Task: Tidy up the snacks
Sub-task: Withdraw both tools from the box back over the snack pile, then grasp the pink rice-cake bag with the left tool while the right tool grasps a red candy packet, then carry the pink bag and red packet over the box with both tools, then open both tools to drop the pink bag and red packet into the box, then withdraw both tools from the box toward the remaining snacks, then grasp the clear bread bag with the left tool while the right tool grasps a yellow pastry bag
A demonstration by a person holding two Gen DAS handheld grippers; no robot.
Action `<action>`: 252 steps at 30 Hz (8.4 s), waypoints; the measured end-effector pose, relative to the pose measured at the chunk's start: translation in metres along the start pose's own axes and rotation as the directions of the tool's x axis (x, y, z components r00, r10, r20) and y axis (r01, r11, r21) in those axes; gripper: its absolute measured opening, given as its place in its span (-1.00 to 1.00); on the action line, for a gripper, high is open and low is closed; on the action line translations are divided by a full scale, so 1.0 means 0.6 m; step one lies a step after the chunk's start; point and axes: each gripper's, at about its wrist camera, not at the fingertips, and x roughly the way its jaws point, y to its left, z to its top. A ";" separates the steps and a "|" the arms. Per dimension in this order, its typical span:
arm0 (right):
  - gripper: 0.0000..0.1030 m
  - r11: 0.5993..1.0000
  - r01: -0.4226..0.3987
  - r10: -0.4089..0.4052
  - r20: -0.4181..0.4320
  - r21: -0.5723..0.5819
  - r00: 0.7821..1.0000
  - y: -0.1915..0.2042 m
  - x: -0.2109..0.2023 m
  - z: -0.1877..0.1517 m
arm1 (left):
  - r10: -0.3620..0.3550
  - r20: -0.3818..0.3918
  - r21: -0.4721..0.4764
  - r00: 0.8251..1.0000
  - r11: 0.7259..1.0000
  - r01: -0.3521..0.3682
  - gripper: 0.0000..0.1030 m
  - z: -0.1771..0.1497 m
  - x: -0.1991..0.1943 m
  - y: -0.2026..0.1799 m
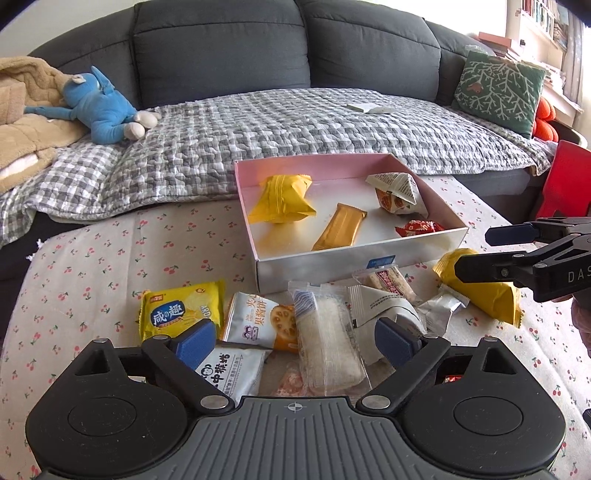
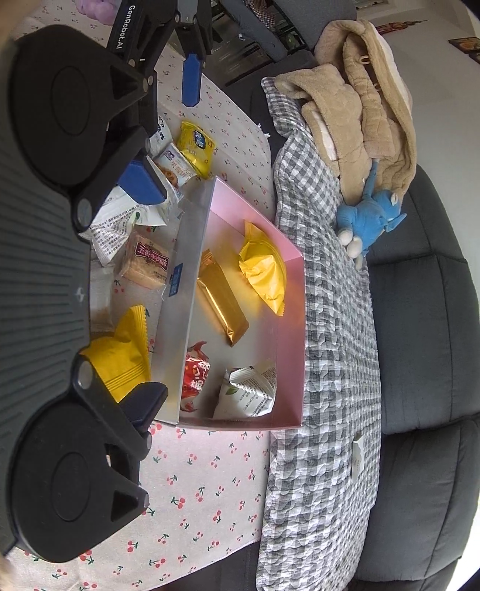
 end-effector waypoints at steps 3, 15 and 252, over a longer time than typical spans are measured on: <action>0.99 0.999 -0.019 0.018 -0.023 -0.030 1.000 0.017 0.001 -0.014 | -0.007 -0.005 0.004 1.000 1.000 0.007 0.84 -0.016 -0.008 0.006; 0.99 0.989 -0.080 0.064 -0.128 -0.122 0.990 0.072 0.012 -0.070 | -0.030 -0.084 -0.070 0.996 0.997 0.024 0.83 -0.091 -0.023 0.067; 0.11 0.971 0.235 -0.238 -0.085 -0.044 0.968 -0.052 0.038 -0.053 | -0.083 -0.038 -0.045 0.996 0.996 0.081 -0.42 -0.047 0.082 -0.008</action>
